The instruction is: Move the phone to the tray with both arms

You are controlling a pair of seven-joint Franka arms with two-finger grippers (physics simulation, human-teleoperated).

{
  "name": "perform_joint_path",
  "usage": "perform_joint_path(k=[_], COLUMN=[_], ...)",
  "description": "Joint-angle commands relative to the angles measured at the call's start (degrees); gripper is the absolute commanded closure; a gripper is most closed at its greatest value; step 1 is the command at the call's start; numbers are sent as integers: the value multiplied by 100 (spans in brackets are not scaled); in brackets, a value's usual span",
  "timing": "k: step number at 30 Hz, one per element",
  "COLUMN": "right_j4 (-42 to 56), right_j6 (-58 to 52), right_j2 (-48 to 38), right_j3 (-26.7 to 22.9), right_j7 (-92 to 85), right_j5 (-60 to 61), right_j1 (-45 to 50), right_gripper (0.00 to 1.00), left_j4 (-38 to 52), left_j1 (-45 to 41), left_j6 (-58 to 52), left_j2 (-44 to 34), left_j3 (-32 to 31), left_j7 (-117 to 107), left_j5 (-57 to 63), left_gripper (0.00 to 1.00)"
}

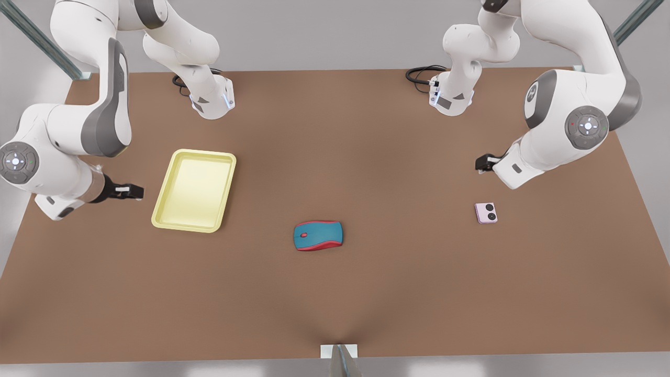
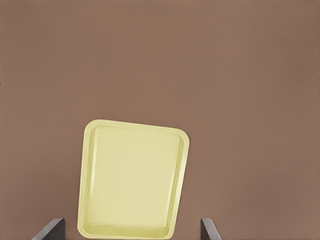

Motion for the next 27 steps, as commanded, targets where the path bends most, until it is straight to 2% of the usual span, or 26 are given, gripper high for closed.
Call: perform_joint_path(k=[1, 2, 3, 5, 9, 11, 14, 18, 27], right_j4=[-1, 8, 8, 8, 8, 8, 8, 8, -1], right_j6=[439, 439, 439, 430, 430, 430, 430, 430, 430], right_j2=[-4, -4, -4, -4, -4, 4, 4, 4, 4], right_j3=[0, 9, 9, 0, 9, 9, 0, 0, 0], right_j7=[-85, -59, -32, -41, -15, -15, -15, -15, -41], right_j5=[-7, -33, -42, -42, -33, -24, -15, -7, 2], right_j1=[0, 35, 9, -8, 9, 0, 0, -8, -8], right_gripper=[0, 0, 0, 0, 0, 0, 0, 0, 0], left_j4=[4, -84, -409, -988, -2430, -2676, -2932, -3107, -3353], left_j1=[2, 2, 133, 537, 1267, 1381, 1425, 1452, 1452], left_j6=[187, 231, 292, 1715, 4405, 4879, 5355, 5417, 4854], left_j2=[-5, 30, 390, 927, 1366, 1551, 1657, 1700, 1674], left_j3=[9, 17, 26, 26, 53, 61, 61, 61, 61], left_j7=[-89, -80, -115, -115, -27, -106, -510, -537, -186], left_j5=[29, 20, 46, 73, 29, 20, 11, 2, 55], left_gripper=[0, 0, 0, 0, 0, 0, 0, 0, 0])
